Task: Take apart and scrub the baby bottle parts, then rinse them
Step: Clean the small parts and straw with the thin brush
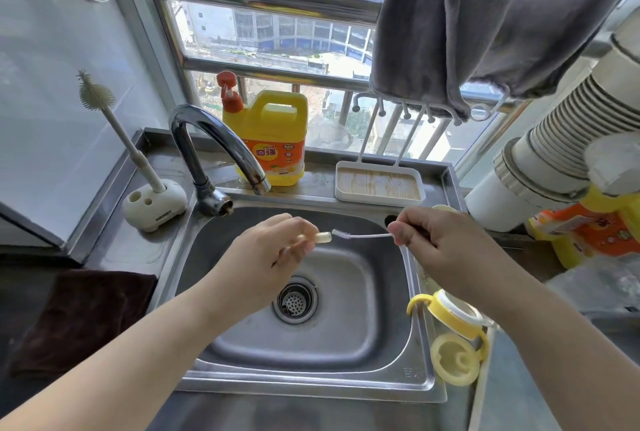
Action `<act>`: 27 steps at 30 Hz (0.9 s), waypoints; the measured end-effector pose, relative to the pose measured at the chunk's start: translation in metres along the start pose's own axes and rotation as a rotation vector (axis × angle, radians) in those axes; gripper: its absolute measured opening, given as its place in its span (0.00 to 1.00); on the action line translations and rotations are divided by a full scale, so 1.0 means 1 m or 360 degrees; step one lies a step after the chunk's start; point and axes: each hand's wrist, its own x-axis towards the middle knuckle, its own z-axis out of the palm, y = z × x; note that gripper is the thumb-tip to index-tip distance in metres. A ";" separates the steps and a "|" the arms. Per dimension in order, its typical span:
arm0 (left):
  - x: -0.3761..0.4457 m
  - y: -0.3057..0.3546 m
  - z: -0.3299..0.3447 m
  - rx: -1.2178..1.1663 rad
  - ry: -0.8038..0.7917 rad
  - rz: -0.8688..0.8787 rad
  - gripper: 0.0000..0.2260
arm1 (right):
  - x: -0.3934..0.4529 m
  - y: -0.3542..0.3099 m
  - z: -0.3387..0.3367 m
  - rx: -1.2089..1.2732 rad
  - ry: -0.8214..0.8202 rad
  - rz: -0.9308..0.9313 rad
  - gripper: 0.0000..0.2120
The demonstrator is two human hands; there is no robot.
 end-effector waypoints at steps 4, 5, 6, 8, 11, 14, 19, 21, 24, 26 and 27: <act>0.001 0.001 0.001 -0.0022 0.0016 -0.0020 0.08 | 0.001 -0.002 0.002 -0.0057 -0.0074 -0.0013 0.10; 0.001 0.000 0.001 -0.0012 0.0023 -0.0020 0.07 | 0.001 -0.003 0.003 -0.0072 -0.0094 -0.0005 0.10; 0.001 -0.001 0.001 0.0000 0.0027 -0.0016 0.06 | 0.001 -0.004 0.002 -0.0097 -0.0112 0.0008 0.10; 0.000 -0.002 0.000 0.0032 0.0028 0.0016 0.08 | 0.002 -0.004 0.000 -0.0172 -0.0140 0.0022 0.10; 0.001 0.003 0.002 0.0173 0.0009 0.0137 0.09 | 0.004 -0.010 0.005 -0.0236 -0.0164 -0.0049 0.10; 0.005 0.010 0.009 0.0249 -0.0023 0.0208 0.07 | 0.009 -0.023 0.022 -0.0305 -0.0142 -0.0210 0.10; 0.009 0.005 0.005 0.0097 -0.0022 0.0029 0.07 | 0.017 -0.009 0.022 -0.0073 0.0167 -0.0208 0.16; 0.009 0.003 0.005 0.0096 -0.0051 -0.0018 0.05 | 0.016 -0.011 0.030 -0.0065 0.0154 -0.0247 0.18; 0.007 0.005 0.004 0.0042 -0.0089 -0.0028 0.07 | 0.019 -0.005 0.030 0.0020 0.0124 -0.0136 0.14; 0.008 0.007 0.003 0.0051 -0.0081 -0.0016 0.11 | 0.020 -0.004 0.029 0.0092 0.0160 -0.0114 0.13; 0.009 0.007 0.003 0.0052 -0.0083 -0.0023 0.11 | 0.020 -0.008 0.032 0.0061 0.0131 -0.0147 0.13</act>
